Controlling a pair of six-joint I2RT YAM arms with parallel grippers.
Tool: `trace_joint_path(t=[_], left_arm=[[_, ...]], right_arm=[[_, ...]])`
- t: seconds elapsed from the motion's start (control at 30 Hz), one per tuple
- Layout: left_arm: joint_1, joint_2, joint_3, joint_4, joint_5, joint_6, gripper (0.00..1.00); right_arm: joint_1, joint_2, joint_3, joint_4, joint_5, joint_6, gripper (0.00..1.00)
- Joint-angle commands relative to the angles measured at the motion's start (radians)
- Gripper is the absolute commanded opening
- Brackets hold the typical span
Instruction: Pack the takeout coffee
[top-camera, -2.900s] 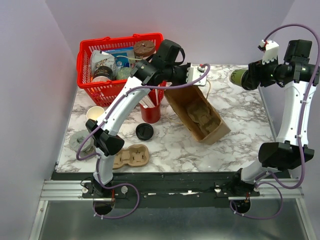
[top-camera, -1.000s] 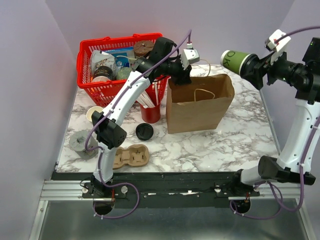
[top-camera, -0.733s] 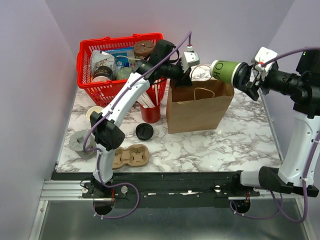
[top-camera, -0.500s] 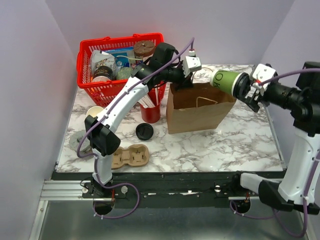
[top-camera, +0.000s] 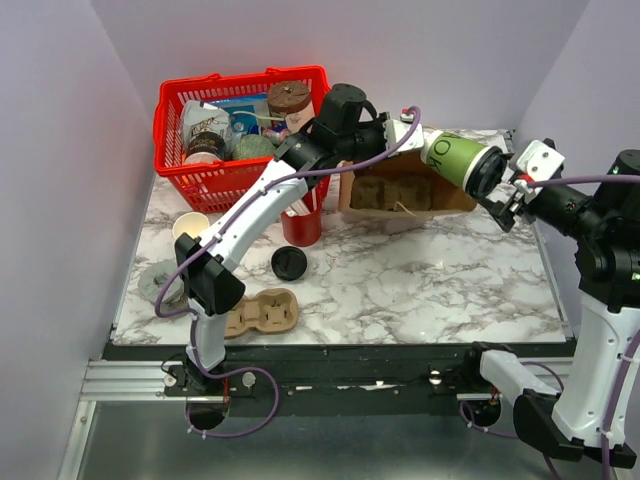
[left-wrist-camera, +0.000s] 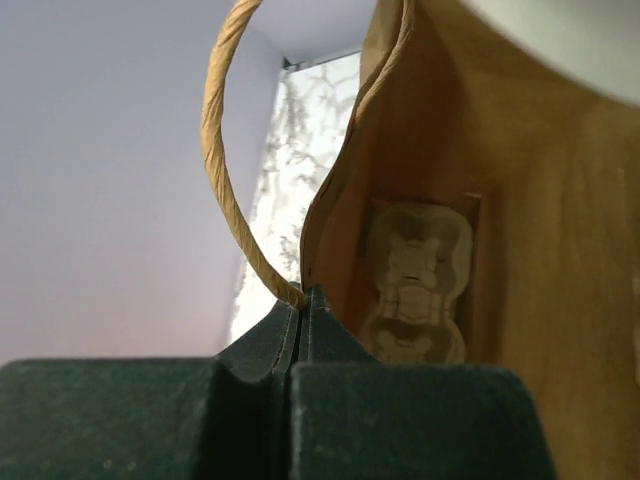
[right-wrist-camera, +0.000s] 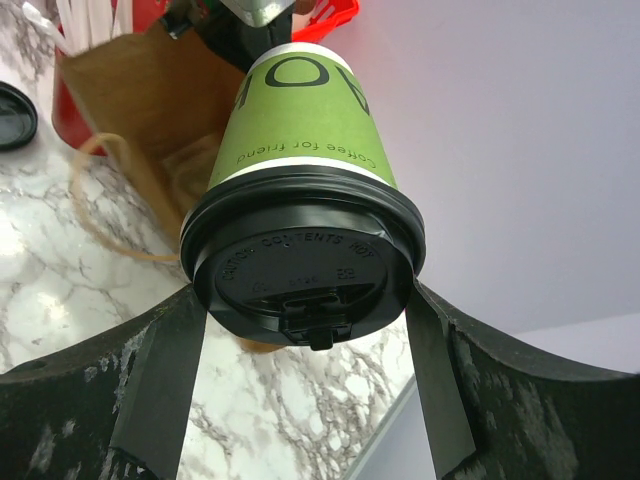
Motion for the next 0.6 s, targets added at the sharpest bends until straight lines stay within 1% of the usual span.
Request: trace_joint_path(t=[0.0, 0.03, 0.13, 0.17, 0.23, 0.27, 0.33, 0.43, 0.47, 0.57], left_arm=[[0.005, -0.035, -0.045, 0.128, -0.038, 0.018, 0.0], [0.003, -0.041, -0.061, 0.127, -0.04, -0.002, 0.0], [0.003, -0.094, -0.201, 0.176, -0.017, -0.026, 0.0], [0.003, -0.116, -0.304, 0.246, -0.011, -0.033, 0.0], [-0.012, -0.168, -0.387, 0.311, -0.012, -0.034, 0.0], [-0.018, -0.179, -0.438, 0.347, -0.017, -0.033, 0.0], [-0.035, -0.194, -0.461, 0.36, -0.026, -0.04, 0.0], [-0.044, -0.203, -0.47, 0.365, -0.029, -0.077, 0.0], [-0.049, -0.205, -0.467, 0.365, -0.033, -0.083, 0.0], [-0.058, -0.211, -0.437, 0.356, -0.041, -0.106, 0.0]], right_arm=[[0.007, -0.019, 0.037, -0.021, -0.018, 0.059, 0.01], [0.007, -0.021, 0.032, -0.037, -0.012, 0.044, 0.0], [0.006, -0.03, -0.006, -0.14, 0.026, -0.074, 0.01], [0.007, -0.033, -0.018, -0.157, 0.046, -0.122, 0.0], [0.007, -0.036, -0.058, -0.181, 0.098, -0.16, 0.01], [0.006, -0.038, -0.068, -0.19, 0.106, -0.212, 0.01], [0.007, -0.047, -0.086, -0.2, 0.119, -0.257, 0.0], [0.007, -0.049, -0.098, -0.233, 0.123, -0.372, 0.01], [0.006, -0.047, -0.1, -0.243, 0.126, -0.428, 0.0], [0.007, -0.032, -0.097, -0.287, 0.126, -0.53, 0.01]])
